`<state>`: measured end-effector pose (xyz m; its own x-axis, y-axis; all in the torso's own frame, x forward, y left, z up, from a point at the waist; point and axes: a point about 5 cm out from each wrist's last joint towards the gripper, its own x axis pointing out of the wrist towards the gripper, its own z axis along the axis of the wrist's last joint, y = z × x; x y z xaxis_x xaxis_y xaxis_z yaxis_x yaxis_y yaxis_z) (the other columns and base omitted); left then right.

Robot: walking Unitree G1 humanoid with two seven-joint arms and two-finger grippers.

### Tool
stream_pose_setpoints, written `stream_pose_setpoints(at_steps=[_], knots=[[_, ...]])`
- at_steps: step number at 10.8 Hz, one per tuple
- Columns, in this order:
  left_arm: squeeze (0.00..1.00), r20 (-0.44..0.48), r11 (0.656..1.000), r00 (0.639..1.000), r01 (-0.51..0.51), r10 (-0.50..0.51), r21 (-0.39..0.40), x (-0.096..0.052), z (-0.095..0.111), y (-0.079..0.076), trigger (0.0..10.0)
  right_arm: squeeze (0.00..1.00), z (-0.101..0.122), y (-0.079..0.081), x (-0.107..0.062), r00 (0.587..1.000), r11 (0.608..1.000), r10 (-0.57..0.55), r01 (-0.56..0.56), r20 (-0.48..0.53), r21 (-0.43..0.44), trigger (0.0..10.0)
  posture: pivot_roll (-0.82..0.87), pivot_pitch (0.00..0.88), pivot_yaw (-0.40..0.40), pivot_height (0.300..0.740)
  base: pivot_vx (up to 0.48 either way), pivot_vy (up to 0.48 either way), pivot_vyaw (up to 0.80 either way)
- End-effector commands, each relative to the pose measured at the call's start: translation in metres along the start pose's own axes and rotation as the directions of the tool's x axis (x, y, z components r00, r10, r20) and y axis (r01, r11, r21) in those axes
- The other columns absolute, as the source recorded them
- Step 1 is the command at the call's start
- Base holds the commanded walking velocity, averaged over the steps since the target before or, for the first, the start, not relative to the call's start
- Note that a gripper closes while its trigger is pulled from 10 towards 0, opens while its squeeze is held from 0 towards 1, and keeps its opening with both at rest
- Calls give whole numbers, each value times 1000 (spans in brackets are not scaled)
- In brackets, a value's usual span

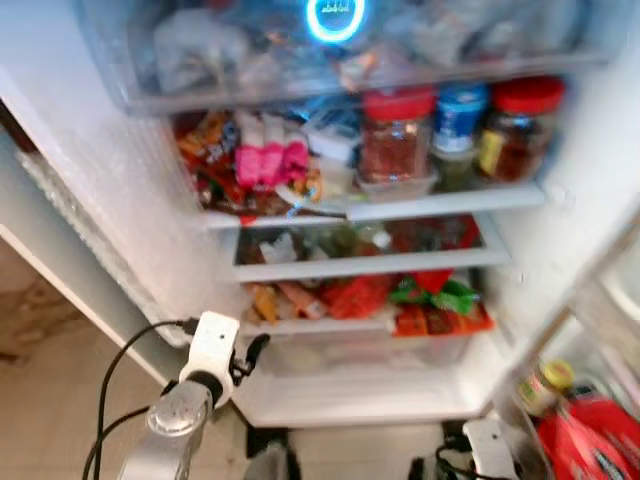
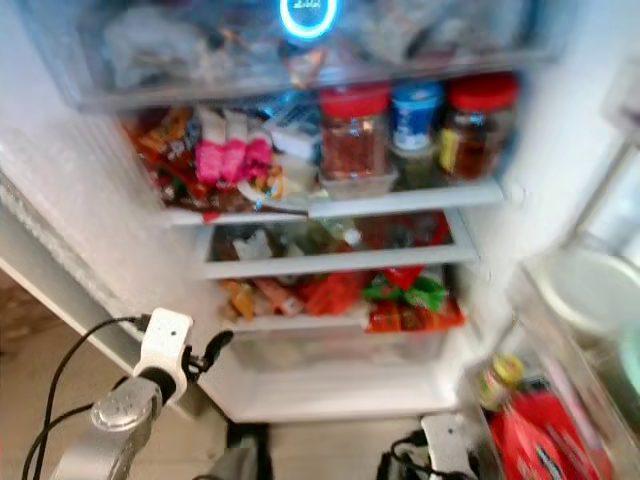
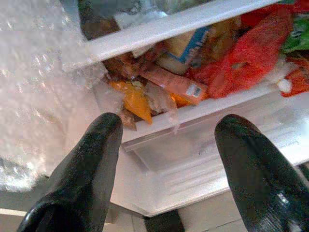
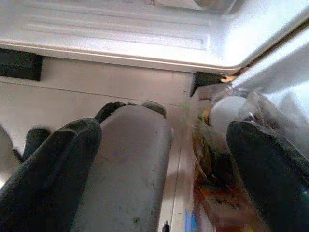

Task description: Restocking fridge

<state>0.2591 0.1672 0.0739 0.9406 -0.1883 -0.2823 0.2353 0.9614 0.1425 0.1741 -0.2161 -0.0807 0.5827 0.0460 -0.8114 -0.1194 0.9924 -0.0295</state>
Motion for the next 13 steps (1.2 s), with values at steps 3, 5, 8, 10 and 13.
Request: stream_pose_setpoints(at_steps=[3,5,8,10,13], knots=[[0,-42,999,999,-12,14,38,-6,-11,11,10000,0,-32,6,-6,992,1000,19,-18,-121,16,10000,34,82,74,638,-251,0,0],[0,-80,998,996,-41,45,50,-11,-23,19,10000,0,-32,6,-6,992,1000,20,-18,-121,16,10000,37,82,75,638,-251,0,0],[0,-324,972,932,-209,165,-105,-19,-90,54,10000,0,-31,6,-6,993,1000,24,-23,-119,11,10000,51,79,66,638,0,0,0],[0,-536,971,832,-223,144,-85,-33,-144,41,10000,0,-30,7,-5,993,1000,28,-27,-118,8,10000,45,75,61,638,0,0,0],[0,-634,980,763,-194,127,-37,-39,-167,22,10000,0,-30,7,-5,993,1000,25,-23,-115,16,10000,35,72,59,638,0,0,0]])
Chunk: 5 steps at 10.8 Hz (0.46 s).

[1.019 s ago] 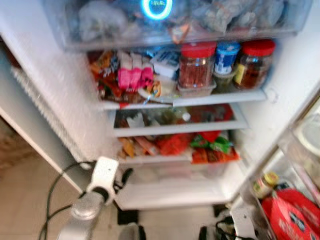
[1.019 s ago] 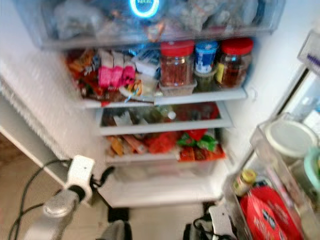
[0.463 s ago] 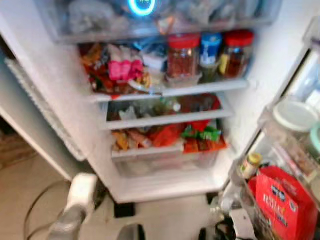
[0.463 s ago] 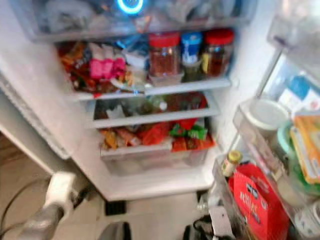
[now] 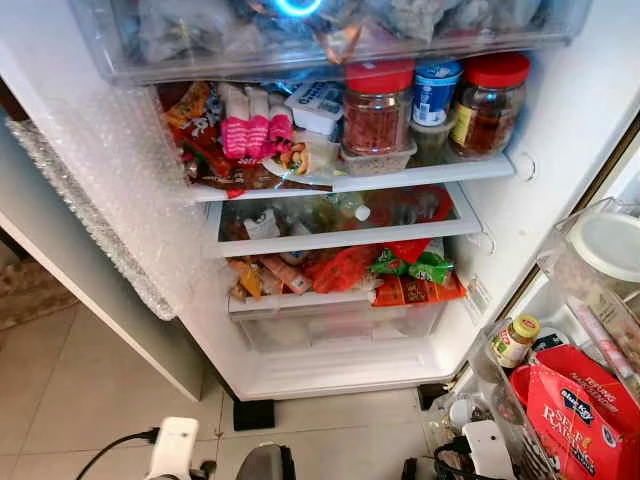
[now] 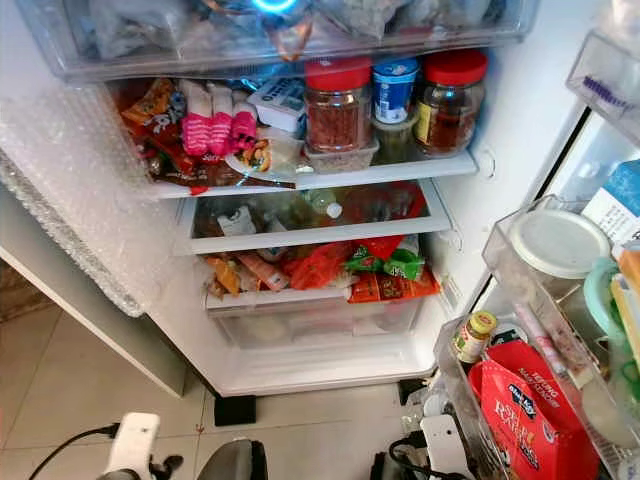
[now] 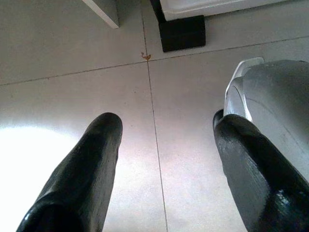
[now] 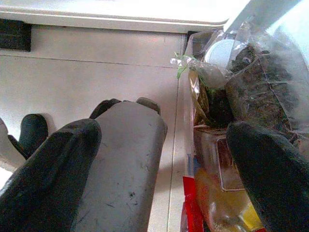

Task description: Restocking fridge

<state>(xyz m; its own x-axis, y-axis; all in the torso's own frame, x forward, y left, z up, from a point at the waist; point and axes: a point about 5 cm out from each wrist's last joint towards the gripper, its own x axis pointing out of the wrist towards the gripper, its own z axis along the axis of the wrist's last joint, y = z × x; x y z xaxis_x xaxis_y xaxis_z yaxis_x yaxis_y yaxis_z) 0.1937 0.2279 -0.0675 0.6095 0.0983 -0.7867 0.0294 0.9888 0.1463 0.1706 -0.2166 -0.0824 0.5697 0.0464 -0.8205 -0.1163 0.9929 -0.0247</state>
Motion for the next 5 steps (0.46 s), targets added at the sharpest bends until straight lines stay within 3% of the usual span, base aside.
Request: stream_pose_setpoints(at_steps=[1,5], knots=[[0,-27,1000,1000,-10,11,17,-1,-9,2,10000,0,-27,8,-4,995,1000,23,-22,-99,16,10000,23,71,65,638,0,0,0],[0,-108,997,992,-63,68,51,-11,-41,31,10000,0,-27,10,-4,994,999,29,-27,-103,16,10000,17,65,73,638,0,339,0]])
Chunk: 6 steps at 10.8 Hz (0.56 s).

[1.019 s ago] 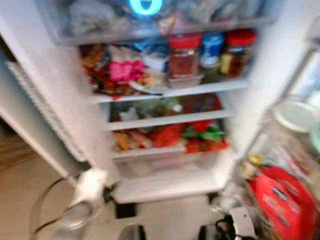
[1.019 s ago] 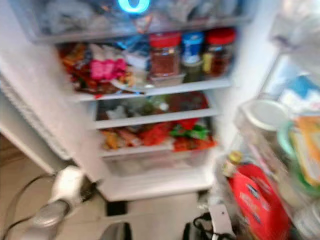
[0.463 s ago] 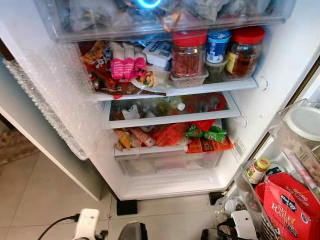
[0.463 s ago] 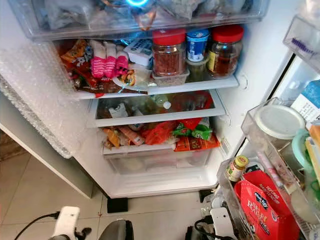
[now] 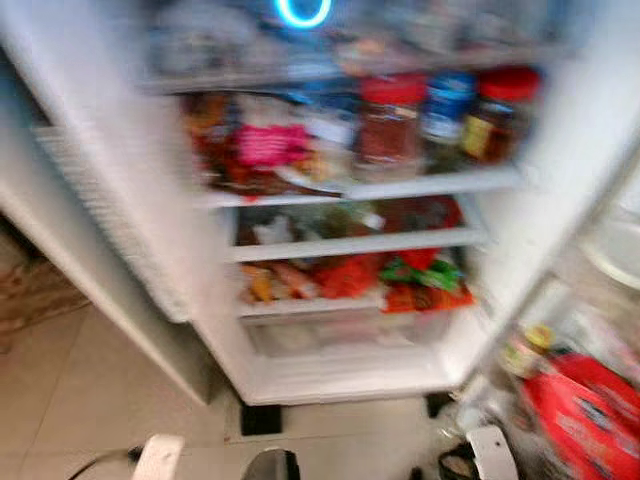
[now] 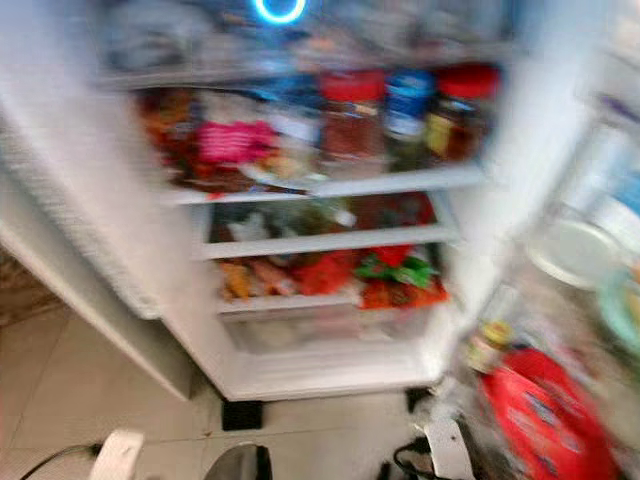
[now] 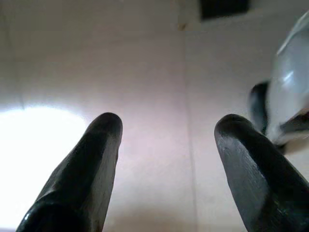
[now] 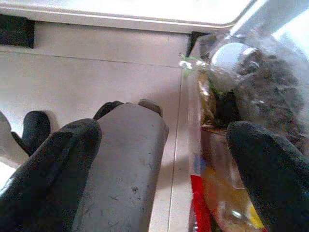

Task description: Restocking fridge

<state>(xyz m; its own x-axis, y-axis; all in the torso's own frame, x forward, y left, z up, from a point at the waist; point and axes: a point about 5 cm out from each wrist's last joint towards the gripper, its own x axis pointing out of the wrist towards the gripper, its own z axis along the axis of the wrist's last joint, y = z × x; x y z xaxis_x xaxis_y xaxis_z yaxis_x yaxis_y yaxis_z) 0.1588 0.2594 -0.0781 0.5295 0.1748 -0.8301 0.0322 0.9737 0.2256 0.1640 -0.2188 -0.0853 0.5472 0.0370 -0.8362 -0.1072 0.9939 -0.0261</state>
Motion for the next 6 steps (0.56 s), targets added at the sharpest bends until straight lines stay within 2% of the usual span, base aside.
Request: stream_pose_setpoints(at_steps=[1,3,6], knots=[[0,-33,1000,999,-1,2,9,-2,-10,3,10000,0,-20,11,-2,997,999,34,-34,-75,6,10000,14,62,76,638,0,398,0],[0,-56,1000,998,5,-3,25,-4,-20,5,10000,0,-21,12,-2,997,999,34,-33,-72,8,10000,3,54,81,638,0,450,0],[0,-38,999,999,15,-14,37,-3,-13,2,10000,0,-22,14,-2,997,999,36,-35,-74,10,10000,3,37,83,638,0,450,0]])
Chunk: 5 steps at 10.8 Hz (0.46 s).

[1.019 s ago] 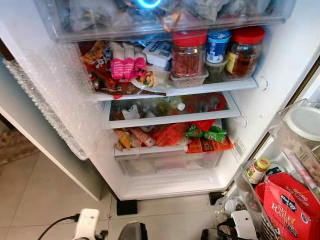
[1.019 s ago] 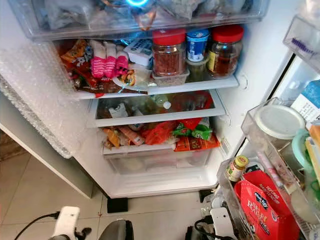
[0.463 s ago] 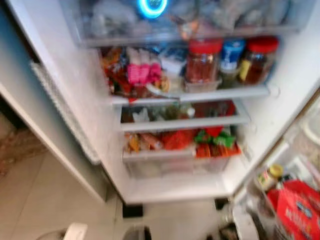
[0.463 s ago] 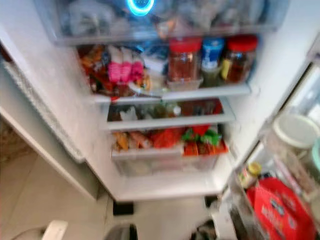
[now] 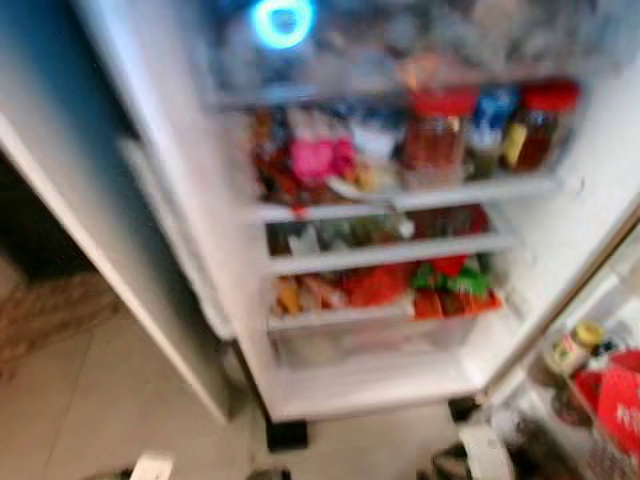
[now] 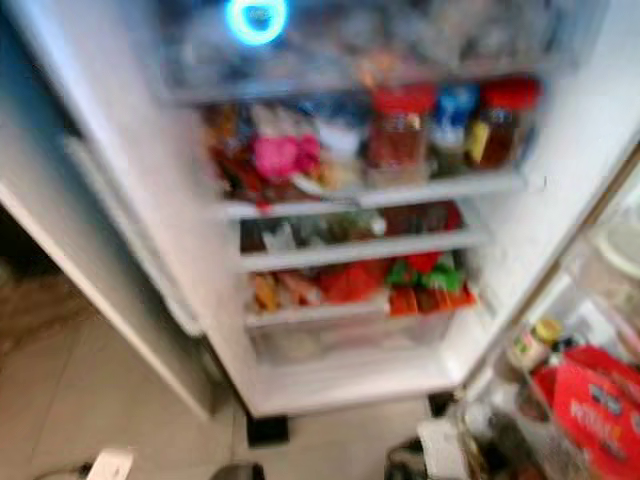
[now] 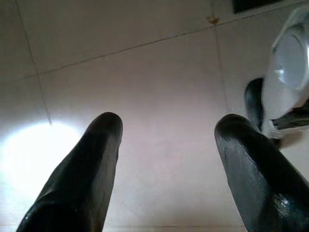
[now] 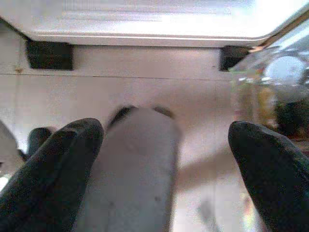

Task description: Restocking fridge

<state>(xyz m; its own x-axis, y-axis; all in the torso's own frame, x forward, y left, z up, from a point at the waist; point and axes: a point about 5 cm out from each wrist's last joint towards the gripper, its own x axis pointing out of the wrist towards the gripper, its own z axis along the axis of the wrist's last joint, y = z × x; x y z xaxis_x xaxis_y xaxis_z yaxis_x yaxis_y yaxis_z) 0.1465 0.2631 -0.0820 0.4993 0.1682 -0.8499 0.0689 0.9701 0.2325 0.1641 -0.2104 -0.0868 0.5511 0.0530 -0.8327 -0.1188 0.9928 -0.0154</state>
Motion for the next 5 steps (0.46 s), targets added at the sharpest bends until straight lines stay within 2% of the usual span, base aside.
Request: stream_pose_setpoints(at_steps=[1,4,5], knots=[[0,-2,1000,1000,2,-2,5,0,-1,-1,10000,0,-22,6,-3,997,1000,25,-24,-78,19,10000,3,31,84,638,0,450,0],[0,-4,1000,1000,5,-5,14,0,-1,-2,10000,0,-23,7,-3,997,999,33,-31,-75,26,10000,10,30,81,638,0,449,0],[0,2,999,1000,5,-5,33,0,0,-3,10000,0,-22,7,-3,997,999,32,-30,-73,32,10000,11,42,78,652,0,0,0]])
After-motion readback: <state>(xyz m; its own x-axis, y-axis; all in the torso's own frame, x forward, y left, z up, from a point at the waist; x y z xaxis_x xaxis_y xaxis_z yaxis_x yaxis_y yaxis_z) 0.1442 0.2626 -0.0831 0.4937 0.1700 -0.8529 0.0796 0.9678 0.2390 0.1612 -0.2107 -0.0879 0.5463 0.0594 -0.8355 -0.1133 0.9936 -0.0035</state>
